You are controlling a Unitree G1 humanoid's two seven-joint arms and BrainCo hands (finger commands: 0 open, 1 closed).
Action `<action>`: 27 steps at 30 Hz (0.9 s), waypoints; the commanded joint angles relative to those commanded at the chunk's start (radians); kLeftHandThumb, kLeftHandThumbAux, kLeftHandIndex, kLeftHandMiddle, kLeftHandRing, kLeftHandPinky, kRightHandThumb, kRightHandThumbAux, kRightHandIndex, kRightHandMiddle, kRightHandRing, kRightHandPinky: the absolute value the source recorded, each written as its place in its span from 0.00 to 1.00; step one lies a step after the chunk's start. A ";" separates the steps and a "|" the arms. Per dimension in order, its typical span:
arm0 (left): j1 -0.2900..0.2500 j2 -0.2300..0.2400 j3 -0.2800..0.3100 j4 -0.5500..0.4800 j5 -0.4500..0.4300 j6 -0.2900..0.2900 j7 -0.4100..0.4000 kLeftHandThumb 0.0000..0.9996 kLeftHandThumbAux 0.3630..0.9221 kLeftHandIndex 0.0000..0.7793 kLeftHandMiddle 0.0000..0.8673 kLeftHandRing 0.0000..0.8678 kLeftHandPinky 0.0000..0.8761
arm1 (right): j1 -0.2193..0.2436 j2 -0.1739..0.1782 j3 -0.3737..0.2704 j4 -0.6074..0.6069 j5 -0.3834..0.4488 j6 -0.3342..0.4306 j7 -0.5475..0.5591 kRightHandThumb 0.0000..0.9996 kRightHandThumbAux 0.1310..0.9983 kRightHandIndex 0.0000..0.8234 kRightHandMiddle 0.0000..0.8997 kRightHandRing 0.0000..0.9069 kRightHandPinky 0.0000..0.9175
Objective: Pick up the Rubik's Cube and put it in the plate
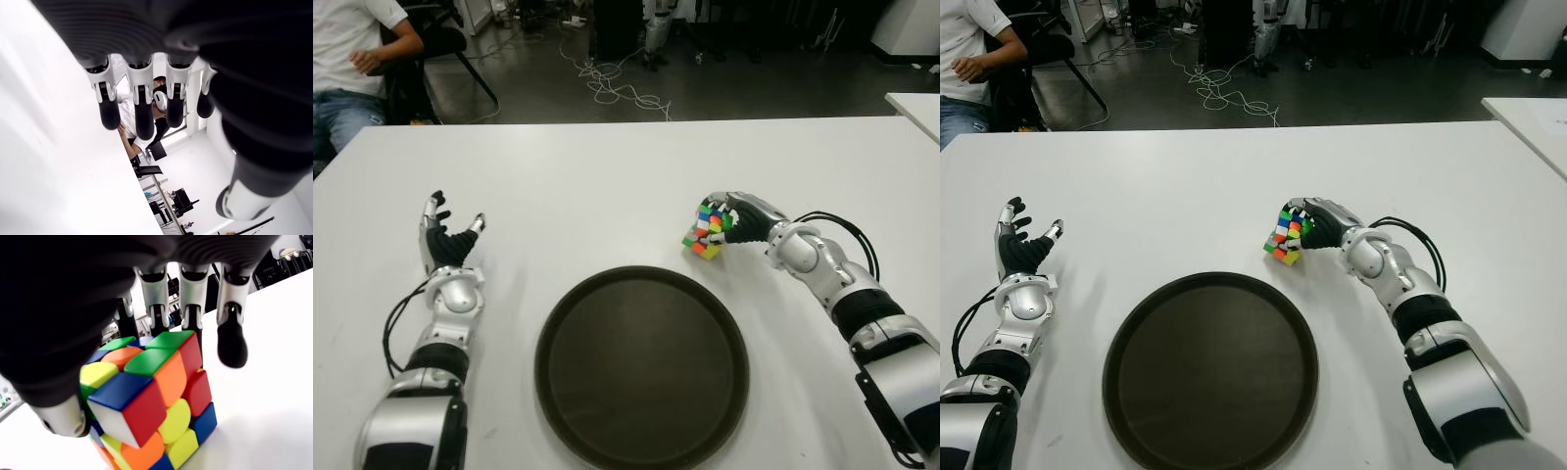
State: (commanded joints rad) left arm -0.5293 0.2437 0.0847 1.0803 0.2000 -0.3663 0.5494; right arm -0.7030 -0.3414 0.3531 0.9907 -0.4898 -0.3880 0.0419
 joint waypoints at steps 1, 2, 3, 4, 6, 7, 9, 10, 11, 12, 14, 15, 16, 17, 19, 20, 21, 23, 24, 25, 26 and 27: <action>0.000 0.000 0.001 0.000 -0.001 0.003 -0.001 0.42 0.68 0.13 0.18 0.19 0.20 | 0.001 0.002 -0.003 -0.002 0.002 0.003 -0.002 0.69 0.69 0.52 0.82 0.83 0.81; -0.001 0.000 0.001 0.000 -0.001 0.005 -0.002 0.42 0.68 0.13 0.18 0.19 0.21 | 0.002 0.003 -0.005 -0.003 0.003 0.006 -0.003 0.69 0.68 0.52 0.82 0.83 0.82; -0.001 -0.001 0.002 0.000 -0.002 0.006 -0.003 0.41 0.68 0.13 0.18 0.19 0.21 | 0.003 0.004 -0.008 -0.005 0.004 0.009 -0.004 0.69 0.68 0.52 0.82 0.83 0.82; -0.001 -0.001 0.003 -0.001 -0.003 0.007 -0.003 0.41 0.68 0.13 0.17 0.19 0.22 | 0.004 0.005 -0.010 -0.006 0.005 0.012 -0.005 0.69 0.68 0.52 0.83 0.84 0.82; -0.002 -0.002 0.004 0.000 -0.005 0.009 -0.004 0.41 0.68 0.13 0.17 0.19 0.23 | 0.006 0.007 -0.014 -0.011 0.007 0.018 -0.005 0.69 0.68 0.52 0.83 0.84 0.83; -0.002 -0.001 0.005 0.001 -0.005 0.008 -0.005 0.42 0.68 0.13 0.17 0.19 0.23 | 0.007 0.009 -0.019 -0.013 0.011 0.023 -0.002 0.69 0.68 0.52 0.83 0.84 0.83; -0.002 -0.001 0.005 0.002 -0.006 0.006 -0.008 0.43 0.67 0.13 0.18 0.20 0.23 | 0.010 0.012 -0.026 -0.017 0.016 0.030 0.001 0.69 0.69 0.52 0.83 0.84 0.82; -0.002 -0.001 0.005 0.002 -0.007 0.005 -0.008 0.43 0.67 0.13 0.18 0.20 0.23 | 0.010 0.013 -0.028 -0.019 0.018 0.033 0.002 0.69 0.69 0.52 0.83 0.84 0.82; -0.002 -0.002 0.005 0.002 -0.007 0.005 -0.008 0.43 0.67 0.14 0.18 0.20 0.23 | 0.010 0.012 -0.029 -0.019 0.019 0.034 0.002 0.69 0.69 0.52 0.83 0.84 0.82; -0.002 -0.002 0.005 0.002 -0.006 0.005 -0.008 0.43 0.67 0.14 0.18 0.20 0.23 | 0.011 0.012 -0.029 -0.020 0.019 0.034 0.003 0.69 0.69 0.52 0.83 0.84 0.82; -0.002 -0.004 0.005 0.001 -0.007 0.000 -0.006 0.43 0.67 0.14 0.18 0.20 0.22 | 0.012 0.013 -0.032 -0.023 0.022 0.039 0.003 0.69 0.69 0.52 0.83 0.84 0.82; -0.001 -0.004 0.005 0.000 -0.007 -0.003 -0.006 0.43 0.67 0.14 0.18 0.20 0.22 | 0.013 0.013 -0.033 -0.024 0.024 0.042 0.004 0.69 0.69 0.52 0.83 0.84 0.82; -0.001 -0.005 0.006 0.000 -0.007 -0.005 -0.005 0.42 0.67 0.14 0.18 0.20 0.22 | 0.014 0.014 -0.035 -0.024 0.027 0.044 0.005 0.69 0.69 0.52 0.82 0.83 0.82; -0.001 -0.005 0.006 -0.001 -0.007 -0.006 -0.004 0.42 0.67 0.14 0.18 0.19 0.22 | 0.014 0.014 -0.037 -0.024 0.028 0.046 0.005 0.69 0.69 0.52 0.82 0.83 0.81; -0.002 -0.004 0.005 0.000 -0.006 -0.003 -0.002 0.41 0.67 0.14 0.18 0.19 0.21 | 0.015 0.016 -0.040 -0.025 0.033 0.049 0.008 0.69 0.69 0.52 0.82 0.83 0.81; -0.002 -0.004 0.004 -0.001 -0.005 0.000 -0.002 0.41 0.66 0.14 0.18 0.18 0.20 | 0.016 0.016 -0.042 -0.026 0.036 0.049 0.009 0.69 0.69 0.52 0.82 0.83 0.81; -0.002 -0.004 0.004 -0.002 -0.004 0.001 -0.001 0.41 0.66 0.14 0.18 0.18 0.19 | 0.016 0.017 -0.043 -0.026 0.038 0.050 0.010 0.69 0.69 0.52 0.82 0.83 0.81; -0.003 -0.005 0.003 -0.002 -0.003 0.005 -0.001 0.41 0.66 0.13 0.17 0.18 0.20 | 0.016 0.018 -0.046 -0.024 0.041 0.051 0.013 0.69 0.69 0.52 0.82 0.83 0.81; -0.003 -0.005 0.002 -0.001 -0.003 0.006 0.000 0.41 0.66 0.13 0.17 0.18 0.21 | 0.016 0.018 -0.047 -0.023 0.042 0.051 0.014 0.69 0.69 0.52 0.82 0.83 0.81; -0.004 -0.005 0.002 -0.001 -0.003 0.007 0.000 0.41 0.66 0.13 0.17 0.18 0.21 | 0.016 0.018 -0.048 -0.022 0.043 0.052 0.015 0.69 0.69 0.52 0.82 0.83 0.81; -0.004 -0.005 0.002 -0.001 -0.003 0.010 -0.001 0.41 0.66 0.13 0.17 0.18 0.22 | 0.016 0.019 -0.050 -0.021 0.045 0.053 0.016 0.69 0.69 0.52 0.82 0.83 0.81; -0.004 -0.005 0.002 -0.002 -0.003 0.012 -0.001 0.42 0.66 0.13 0.17 0.19 0.23 | 0.016 0.019 -0.052 -0.020 0.046 0.053 0.016 0.69 0.69 0.52 0.81 0.83 0.80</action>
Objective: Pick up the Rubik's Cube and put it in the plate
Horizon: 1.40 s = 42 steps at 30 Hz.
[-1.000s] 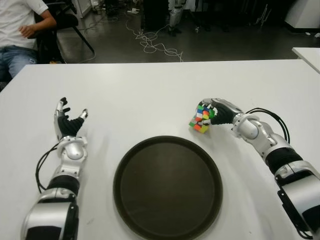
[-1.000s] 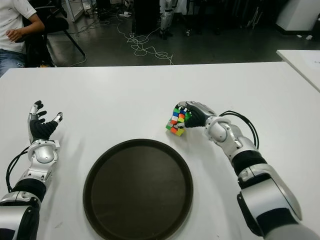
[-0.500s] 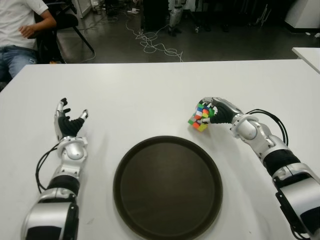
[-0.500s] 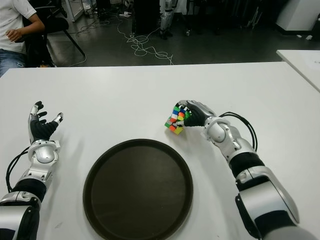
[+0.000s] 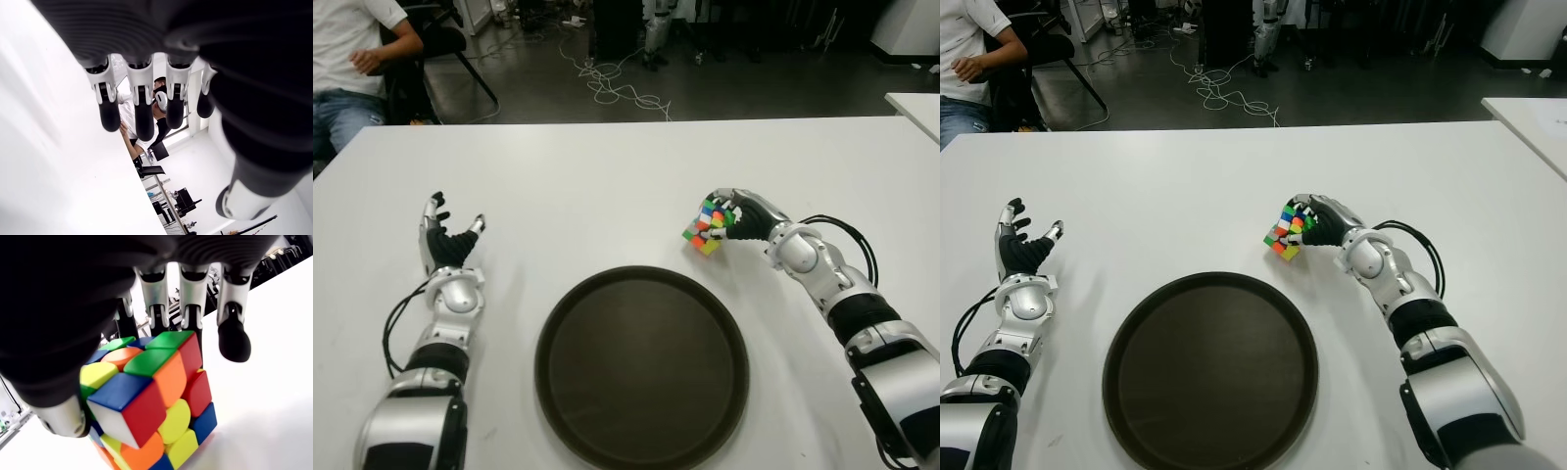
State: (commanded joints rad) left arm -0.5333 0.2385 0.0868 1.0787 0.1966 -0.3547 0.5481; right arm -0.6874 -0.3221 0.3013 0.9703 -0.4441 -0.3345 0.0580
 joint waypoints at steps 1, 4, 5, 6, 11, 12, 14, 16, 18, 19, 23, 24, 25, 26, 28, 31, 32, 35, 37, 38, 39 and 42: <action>0.000 0.000 0.000 0.000 -0.001 0.003 -0.001 0.42 0.66 0.13 0.17 0.19 0.23 | 0.000 0.001 -0.002 0.001 0.001 0.000 0.000 0.69 0.69 0.52 0.81 0.82 0.80; -0.001 -0.001 0.003 -0.002 -0.005 0.008 -0.006 0.42 0.65 0.13 0.18 0.19 0.24 | 0.001 0.001 -0.007 0.001 0.005 0.001 -0.002 0.69 0.69 0.52 0.82 0.82 0.80; -0.001 -0.001 0.003 -0.002 -0.006 0.009 -0.007 0.41 0.65 0.13 0.18 0.20 0.25 | 0.001 0.001 -0.008 0.001 0.005 0.001 -0.003 0.69 0.69 0.52 0.82 0.83 0.80; -0.001 -0.001 0.005 -0.001 -0.008 0.010 -0.010 0.41 0.65 0.13 0.18 0.20 0.25 | 0.001 0.001 -0.011 0.000 0.006 0.002 -0.006 0.69 0.69 0.52 0.82 0.83 0.81; -0.002 -0.002 0.007 0.000 -0.013 0.006 -0.013 0.42 0.64 0.13 0.18 0.19 0.22 | -0.003 -0.014 -0.035 -0.007 0.019 -0.005 -0.027 0.69 0.69 0.52 0.84 0.84 0.82; -0.002 -0.002 0.007 0.001 -0.013 0.005 -0.013 0.42 0.65 0.13 0.18 0.19 0.21 | -0.003 -0.017 -0.041 -0.007 0.023 -0.008 -0.031 0.69 0.69 0.53 0.84 0.84 0.82; -0.002 -0.002 0.007 0.002 -0.014 0.001 -0.014 0.41 0.66 0.13 0.18 0.19 0.21 | -0.002 -0.017 -0.053 -0.008 0.029 -0.015 -0.046 0.69 0.69 0.53 0.84 0.84 0.82; -0.002 -0.003 0.008 0.002 -0.016 -0.004 -0.016 0.41 0.67 0.13 0.18 0.18 0.21 | 0.001 -0.015 -0.064 -0.009 0.036 -0.025 -0.065 0.69 0.69 0.53 0.83 0.84 0.83; -0.002 -0.002 0.008 0.003 -0.017 -0.007 -0.018 0.41 0.67 0.13 0.17 0.18 0.21 | 0.004 -0.013 -0.078 -0.009 0.047 -0.040 -0.083 0.69 0.69 0.53 0.83 0.84 0.83; -0.002 -0.003 0.008 0.001 -0.017 -0.008 -0.017 0.41 0.68 0.13 0.17 0.18 0.21 | 0.010 -0.011 -0.097 -0.014 0.067 -0.065 -0.097 0.69 0.69 0.53 0.83 0.84 0.83; 0.000 -0.002 0.006 -0.001 -0.013 -0.011 -0.014 0.41 0.69 0.13 0.18 0.19 0.23 | 0.033 0.004 -0.151 -0.032 0.136 -0.141 -0.105 0.69 0.69 0.53 0.83 0.85 0.84; 0.000 -0.002 0.004 -0.001 -0.011 -0.012 -0.013 0.42 0.69 0.13 0.18 0.19 0.23 | 0.045 0.012 -0.172 -0.043 0.167 -0.169 -0.097 0.69 0.69 0.53 0.84 0.85 0.84; 0.000 -0.001 0.002 -0.001 -0.009 -0.013 -0.011 0.42 0.69 0.13 0.18 0.19 0.23 | 0.056 0.022 -0.193 -0.055 0.206 -0.195 -0.079 0.68 0.69 0.53 0.84 0.86 0.84; 0.000 -0.001 0.001 -0.001 -0.008 -0.013 -0.011 0.43 0.69 0.13 0.18 0.19 0.23 | 0.062 0.028 -0.207 -0.061 0.231 -0.211 -0.066 0.68 0.69 0.53 0.84 0.86 0.84; 0.000 0.001 -0.002 -0.002 -0.004 -0.010 -0.009 0.43 0.69 0.13 0.18 0.19 0.22 | 0.074 0.043 -0.237 -0.082 0.299 -0.227 -0.009 0.68 0.69 0.53 0.85 0.87 0.85; 0.000 0.002 -0.004 -0.003 0.000 -0.006 -0.006 0.43 0.70 0.12 0.17 0.18 0.21 | 0.086 0.057 -0.264 -0.107 0.361 -0.231 0.048 0.68 0.69 0.53 0.87 0.88 0.86; 0.000 0.001 -0.004 -0.004 0.000 -0.005 -0.005 0.43 0.70 0.12 0.17 0.18 0.21 | 0.097 0.065 -0.273 -0.133 0.390 -0.216 0.074 0.68 0.69 0.53 0.87 0.89 0.87; 0.001 -0.001 -0.002 -0.005 -0.003 -0.006 -0.007 0.44 0.69 0.12 0.17 0.19 0.23 | 0.120 0.079 -0.289 -0.187 0.438 -0.178 0.122 0.68 0.69 0.53 0.87 0.89 0.86; 0.001 -0.002 0.001 -0.005 -0.008 -0.009 -0.010 0.45 0.68 0.12 0.17 0.19 0.24 | 0.134 0.084 -0.295 -0.221 0.454 -0.149 0.141 0.69 0.69 0.53 0.87 0.89 0.85; 0.000 -0.003 0.003 -0.004 -0.010 -0.009 -0.012 0.44 0.68 0.12 0.17 0.19 0.22 | 0.143 0.088 -0.297 -0.244 0.466 -0.127 0.154 0.69 0.69 0.53 0.87 0.88 0.85; -0.001 -0.004 0.003 -0.003 -0.011 -0.010 -0.012 0.42 0.68 0.12 0.17 0.18 0.20 | 0.150 0.090 -0.299 -0.261 0.473 -0.110 0.163 0.69 0.69 0.53 0.87 0.88 0.85; -0.003 -0.003 0.003 -0.002 -0.010 -0.006 -0.009 0.40 0.68 0.12 0.17 0.17 0.18 | 0.174 0.098 -0.303 -0.319 0.493 -0.055 0.184 0.69 0.69 0.53 0.87 0.88 0.85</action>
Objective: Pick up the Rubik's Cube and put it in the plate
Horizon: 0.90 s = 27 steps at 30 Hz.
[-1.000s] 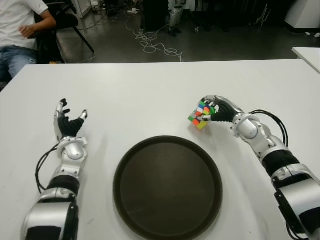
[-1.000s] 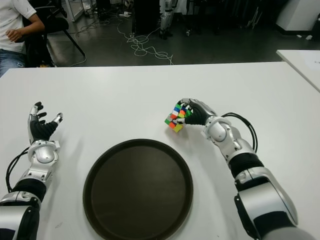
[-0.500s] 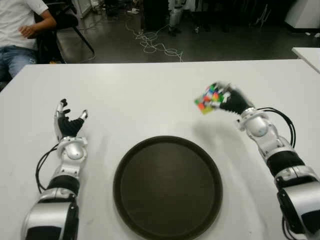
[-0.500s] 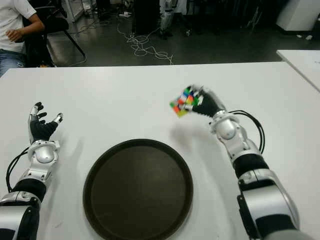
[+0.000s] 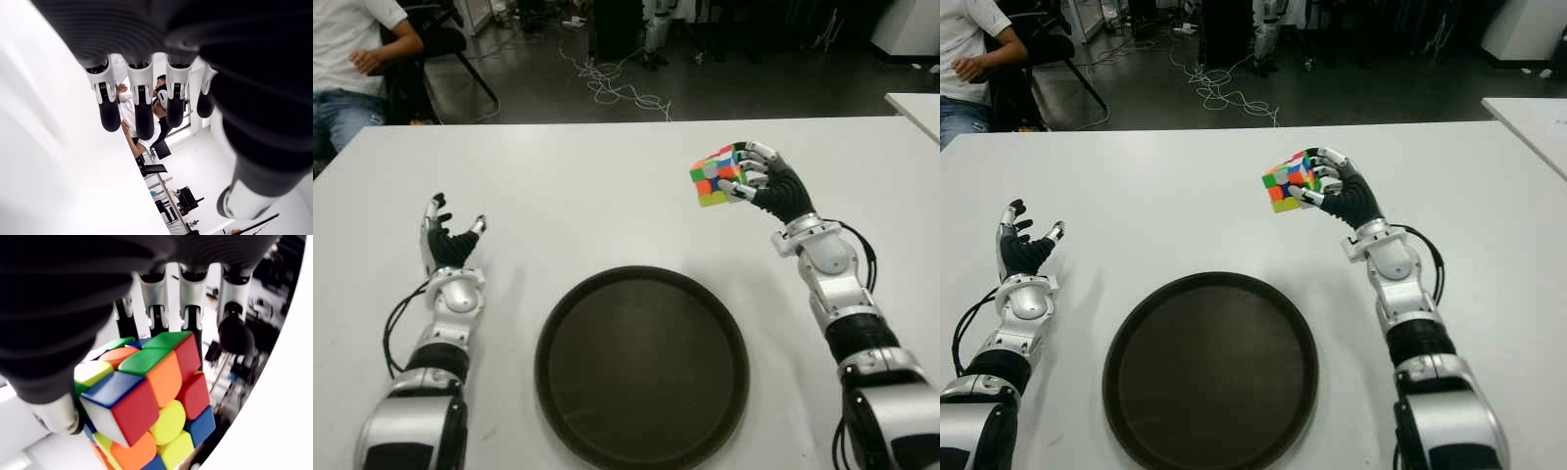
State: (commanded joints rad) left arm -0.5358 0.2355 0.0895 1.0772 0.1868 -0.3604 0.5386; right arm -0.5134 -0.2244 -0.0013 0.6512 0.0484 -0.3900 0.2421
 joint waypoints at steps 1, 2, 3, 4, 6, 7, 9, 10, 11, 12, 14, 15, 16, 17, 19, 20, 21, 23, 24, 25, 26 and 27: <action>0.000 0.000 0.000 0.000 0.001 0.001 0.001 0.40 0.68 0.12 0.17 0.17 0.18 | 0.008 0.002 -0.001 -0.018 0.004 0.016 0.004 0.69 0.69 0.53 0.87 0.88 0.85; -0.001 0.001 0.000 0.001 0.000 0.003 0.000 0.40 0.68 0.12 0.17 0.17 0.18 | 0.018 0.005 -0.001 -0.041 0.008 0.039 0.008 0.69 0.69 0.53 0.87 0.88 0.85; -0.001 0.001 0.000 0.001 0.000 0.003 -0.001 0.40 0.68 0.12 0.17 0.17 0.18 | 0.027 0.007 -0.001 -0.060 0.011 0.058 0.011 0.69 0.69 0.53 0.87 0.88 0.85; -0.001 0.001 0.000 0.001 0.000 0.003 -0.002 0.40 0.68 0.12 0.17 0.17 0.18 | 0.033 0.008 -0.001 -0.074 0.012 0.072 0.013 0.69 0.69 0.53 0.87 0.88 0.85; -0.002 0.001 0.001 0.002 -0.001 0.004 -0.003 0.41 0.69 0.12 0.17 0.17 0.18 | 0.045 0.011 0.000 -0.106 0.014 0.106 0.015 0.69 0.69 0.53 0.87 0.88 0.85; -0.002 0.002 0.001 0.002 -0.002 0.003 -0.005 0.41 0.69 0.12 0.17 0.17 0.19 | 0.050 0.012 0.000 -0.121 0.015 0.125 0.017 0.69 0.68 0.53 0.87 0.88 0.85; -0.002 0.003 0.002 0.004 -0.003 -0.001 -0.008 0.42 0.69 0.13 0.17 0.18 0.20 | 0.058 0.014 -0.001 -0.146 0.017 0.160 0.020 0.69 0.68 0.53 0.87 0.88 0.85; -0.002 0.003 0.002 0.004 -0.004 -0.003 -0.010 0.42 0.68 0.13 0.17 0.18 0.21 | 0.062 0.014 0.000 -0.159 0.017 0.176 0.022 0.69 0.68 0.53 0.87 0.88 0.85; -0.002 0.003 0.002 0.004 -0.004 -0.004 -0.011 0.42 0.68 0.13 0.18 0.18 0.21 | 0.066 0.015 0.000 -0.169 0.016 0.189 0.022 0.69 0.68 0.53 0.86 0.88 0.85; -0.002 0.003 0.002 0.004 -0.004 -0.005 -0.011 0.43 0.68 0.13 0.18 0.19 0.21 | 0.069 0.016 -0.001 -0.178 0.015 0.199 0.023 0.69 0.68 0.53 0.86 0.88 0.85; -0.001 0.003 0.002 0.004 -0.004 -0.006 -0.012 0.43 0.68 0.13 0.17 0.18 0.21 | 0.075 0.017 -0.001 -0.197 0.014 0.220 0.026 0.69 0.68 0.53 0.86 0.87 0.84; -0.001 0.004 0.003 0.004 -0.005 -0.006 -0.014 0.43 0.68 0.13 0.17 0.18 0.21 | 0.079 0.017 0.000 -0.208 0.013 0.232 0.028 0.69 0.68 0.53 0.85 0.87 0.84; -0.001 0.004 0.003 0.004 -0.005 -0.007 -0.014 0.43 0.68 0.13 0.17 0.18 0.21 | 0.082 0.018 0.001 -0.217 0.013 0.242 0.030 0.69 0.68 0.53 0.85 0.87 0.84; -0.001 0.004 0.003 0.004 -0.005 -0.007 -0.014 0.43 0.68 0.12 0.17 0.18 0.21 | 0.086 0.018 0.003 -0.226 0.012 0.251 0.033 0.69 0.69 0.53 0.85 0.87 0.83; -0.002 0.005 0.003 0.005 -0.004 -0.007 -0.013 0.43 0.68 0.12 0.17 0.18 0.21 | 0.091 0.017 0.007 -0.243 0.010 0.264 0.042 0.69 0.69 0.53 0.84 0.86 0.83; -0.002 0.004 0.003 0.006 -0.003 -0.007 -0.011 0.43 0.68 0.13 0.17 0.18 0.21 | 0.095 0.016 0.010 -0.252 0.008 0.270 0.050 0.69 0.69 0.53 0.84 0.86 0.83; -0.002 0.005 0.003 0.006 -0.003 -0.007 -0.010 0.43 0.67 0.13 0.17 0.18 0.21 | 0.097 0.015 0.013 -0.259 0.007 0.274 0.055 0.69 0.69 0.53 0.84 0.87 0.84; -0.003 0.005 0.002 0.008 0.000 -0.005 -0.005 0.42 0.67 0.13 0.17 0.19 0.22 | 0.102 0.010 0.024 -0.275 0.007 0.282 0.082 0.69 0.69 0.53 0.85 0.87 0.84; -0.004 0.005 0.002 0.008 0.001 -0.004 -0.004 0.42 0.67 0.13 0.17 0.19 0.22 | 0.103 0.008 0.026 -0.280 0.007 0.285 0.090 0.69 0.69 0.53 0.85 0.87 0.84; -0.004 0.005 0.001 0.009 0.001 -0.004 -0.003 0.41 0.67 0.13 0.17 0.19 0.22 | 0.105 0.006 0.029 -0.286 0.007 0.285 0.102 0.69 0.69 0.53 0.85 0.87 0.84; -0.004 0.005 0.001 0.010 0.002 -0.005 -0.002 0.41 0.67 0.13 0.18 0.19 0.22 | 0.108 0.003 0.037 -0.293 0.006 0.280 0.121 0.69 0.69 0.53 0.85 0.88 0.85; -0.005 0.006 0.001 0.010 0.002 -0.005 -0.002 0.42 0.68 0.13 0.18 0.19 0.23 | 0.111 0.000 0.042 -0.298 0.005 0.277 0.135 0.69 0.69 0.53 0.85 0.88 0.85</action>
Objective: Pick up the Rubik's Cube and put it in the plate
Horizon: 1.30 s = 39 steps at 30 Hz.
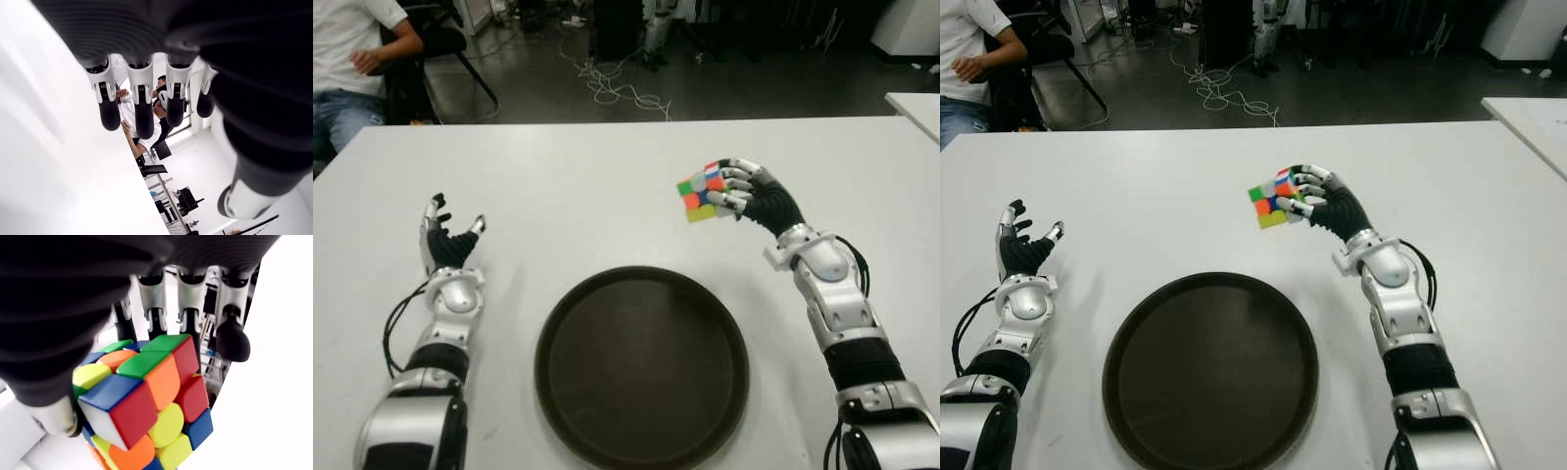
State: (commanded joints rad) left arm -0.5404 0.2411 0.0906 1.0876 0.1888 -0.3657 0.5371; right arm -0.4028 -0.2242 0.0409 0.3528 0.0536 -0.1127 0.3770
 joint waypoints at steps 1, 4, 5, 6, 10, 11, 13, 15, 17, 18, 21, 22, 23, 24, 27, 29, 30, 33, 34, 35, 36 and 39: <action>0.000 0.000 0.000 0.000 0.000 0.000 0.000 0.42 0.68 0.13 0.18 0.19 0.24 | 0.002 -0.001 0.003 -0.004 -0.001 -0.002 0.009 0.69 0.69 0.53 0.85 0.88 0.85; -0.001 0.000 0.001 0.002 -0.001 -0.002 0.000 0.43 0.68 0.14 0.18 0.20 0.25 | 0.006 -0.010 0.016 -0.010 -0.001 -0.033 0.054 0.68 0.69 0.53 0.85 0.89 0.87; -0.001 0.000 0.001 0.003 -0.001 -0.003 -0.001 0.43 0.68 0.14 0.18 0.20 0.25 | 0.006 -0.015 0.023 -0.008 0.000 -0.053 0.077 0.68 0.69 0.53 0.85 0.89 0.87; -0.002 0.000 0.001 0.003 -0.001 -0.003 -0.001 0.44 0.68 0.14 0.18 0.20 0.25 | 0.005 -0.018 0.027 -0.006 0.000 -0.067 0.093 0.68 0.69 0.53 0.86 0.89 0.88; -0.003 0.001 0.000 0.004 -0.001 -0.002 -0.003 0.43 0.67 0.13 0.18 0.19 0.23 | -0.004 -0.032 0.046 0.014 -0.002 -0.141 0.162 0.68 0.69 0.52 0.86 0.90 0.89; -0.003 0.002 -0.001 0.004 0.001 -0.001 -0.001 0.43 0.66 0.13 0.18 0.19 0.23 | -0.007 -0.037 0.055 0.019 -0.003 -0.170 0.185 0.68 0.69 0.52 0.86 0.91 0.89; -0.003 0.002 -0.002 0.004 0.002 0.000 0.002 0.44 0.67 0.14 0.18 0.19 0.24 | -0.011 -0.044 0.066 0.027 -0.004 -0.210 0.220 0.68 0.69 0.52 0.86 0.91 0.89; -0.002 0.002 -0.002 0.003 0.003 0.000 0.003 0.45 0.67 0.14 0.18 0.19 0.24 | -0.015 -0.047 0.071 0.035 -0.002 -0.238 0.244 0.68 0.69 0.52 0.87 0.91 0.90; -0.003 0.001 -0.001 0.003 0.002 0.000 0.003 0.45 0.67 0.14 0.18 0.19 0.23 | -0.017 -0.048 0.075 0.039 0.002 -0.253 0.263 0.68 0.69 0.52 0.87 0.91 0.90; -0.003 0.001 -0.001 0.003 0.002 0.001 0.003 0.44 0.67 0.14 0.18 0.19 0.23 | -0.018 -0.049 0.077 0.039 0.004 -0.257 0.271 0.68 0.69 0.52 0.87 0.91 0.90; -0.003 0.000 0.000 0.003 -0.001 0.000 -0.001 0.44 0.67 0.13 0.18 0.19 0.23 | -0.020 -0.049 0.080 0.035 0.009 -0.260 0.293 0.68 0.69 0.52 0.87 0.91 0.90; -0.003 0.000 0.001 0.002 -0.002 -0.001 -0.003 0.44 0.66 0.14 0.18 0.19 0.23 | -0.021 -0.049 0.083 0.030 0.011 -0.257 0.304 0.68 0.69 0.52 0.87 0.91 0.90; -0.003 0.000 0.001 0.002 -0.002 -0.002 -0.004 0.44 0.66 0.13 0.18 0.19 0.22 | -0.021 -0.049 0.085 0.027 0.013 -0.254 0.312 0.68 0.69 0.52 0.87 0.90 0.89; -0.002 0.000 0.002 0.001 -0.003 -0.002 -0.006 0.43 0.66 0.13 0.18 0.19 0.22 | -0.023 -0.049 0.088 0.026 0.013 -0.253 0.322 0.68 0.69 0.52 0.87 0.90 0.89; -0.002 -0.001 0.003 0.000 -0.006 -0.003 -0.009 0.44 0.66 0.13 0.17 0.19 0.22 | -0.028 -0.050 0.092 0.028 0.010 -0.256 0.338 0.68 0.69 0.52 0.86 0.89 0.88; -0.002 -0.001 0.004 0.000 -0.007 -0.003 -0.009 0.44 0.67 0.13 0.17 0.18 0.22 | -0.030 -0.050 0.093 0.029 0.008 -0.258 0.343 0.68 0.69 0.52 0.86 0.89 0.88; -0.002 -0.001 0.003 0.000 -0.007 -0.002 -0.010 0.44 0.67 0.13 0.17 0.18 0.22 | -0.030 -0.050 0.093 0.030 0.007 -0.260 0.345 0.68 0.69 0.52 0.85 0.89 0.88; -0.004 0.000 0.002 0.000 -0.005 0.005 -0.007 0.43 0.69 0.12 0.17 0.18 0.21 | -0.030 -0.050 0.096 0.032 0.003 -0.267 0.350 0.68 0.69 0.52 0.85 0.89 0.87; -0.005 0.000 0.001 0.001 -0.003 0.009 -0.005 0.42 0.69 0.12 0.17 0.18 0.21 | -0.030 -0.050 0.097 0.032 0.004 -0.268 0.354 0.68 0.69 0.52 0.85 0.89 0.87; -0.005 0.000 0.001 0.001 -0.002 0.012 -0.003 0.41 0.69 0.12 0.17 0.18 0.21 | -0.031 -0.050 0.099 0.031 0.004 -0.268 0.358 0.68 0.69 0.52 0.85 0.89 0.87; -0.006 0.001 0.000 0.002 0.000 0.016 -0.001 0.40 0.68 0.12 0.17 0.18 0.20 | -0.032 -0.049 0.100 0.032 0.006 -0.269 0.362 0.68 0.69 0.52 0.85 0.88 0.87; -0.006 0.002 -0.003 0.003 0.004 0.020 0.004 0.39 0.68 0.12 0.17 0.17 0.19 | -0.036 -0.048 0.101 0.036 0.009 -0.272 0.371 0.68 0.69 0.52 0.85 0.88 0.87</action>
State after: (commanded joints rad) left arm -0.5469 0.2430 0.0880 1.0906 0.1926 -0.3455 0.5409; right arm -0.4393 -0.2727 0.1419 0.3884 0.0629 -0.3847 0.7483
